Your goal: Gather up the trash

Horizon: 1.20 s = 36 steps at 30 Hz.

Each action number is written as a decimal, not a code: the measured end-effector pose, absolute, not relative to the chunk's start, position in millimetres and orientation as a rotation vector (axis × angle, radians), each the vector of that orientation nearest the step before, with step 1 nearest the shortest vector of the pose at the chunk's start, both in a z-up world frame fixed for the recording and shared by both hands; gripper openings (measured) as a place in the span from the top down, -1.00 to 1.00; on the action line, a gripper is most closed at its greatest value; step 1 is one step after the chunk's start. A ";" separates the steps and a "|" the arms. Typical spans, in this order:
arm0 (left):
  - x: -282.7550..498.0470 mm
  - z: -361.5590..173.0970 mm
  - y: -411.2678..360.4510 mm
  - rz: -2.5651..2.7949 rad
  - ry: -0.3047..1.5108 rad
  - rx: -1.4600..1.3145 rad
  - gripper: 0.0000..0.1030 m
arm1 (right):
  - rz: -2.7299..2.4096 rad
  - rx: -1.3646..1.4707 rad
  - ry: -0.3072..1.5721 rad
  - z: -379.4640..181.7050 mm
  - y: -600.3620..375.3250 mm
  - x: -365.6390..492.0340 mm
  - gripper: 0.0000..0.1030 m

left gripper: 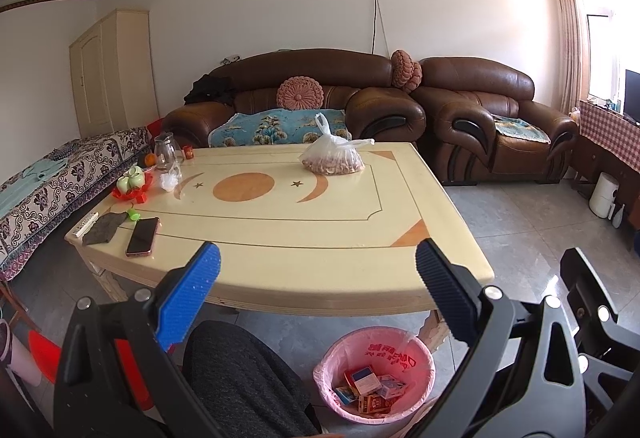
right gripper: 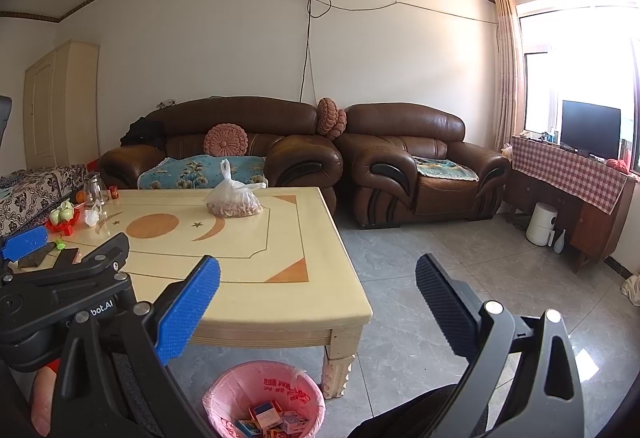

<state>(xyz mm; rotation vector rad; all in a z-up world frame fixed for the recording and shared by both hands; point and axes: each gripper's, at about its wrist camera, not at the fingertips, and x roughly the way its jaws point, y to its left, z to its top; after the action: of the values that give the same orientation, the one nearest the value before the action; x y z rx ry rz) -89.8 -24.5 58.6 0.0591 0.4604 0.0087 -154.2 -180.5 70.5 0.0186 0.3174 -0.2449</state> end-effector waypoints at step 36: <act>-83.5 61.1 -16.4 0.002 0.471 0.063 -0.86 | -0.237 0.012 0.326 72.9 -178.8 -150.2 -0.86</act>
<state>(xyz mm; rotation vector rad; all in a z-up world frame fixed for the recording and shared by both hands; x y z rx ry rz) -83.5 -16.4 61.1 0.0630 0.4713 0.0021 -150.2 -178.8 72.9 0.0121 0.3256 -0.2375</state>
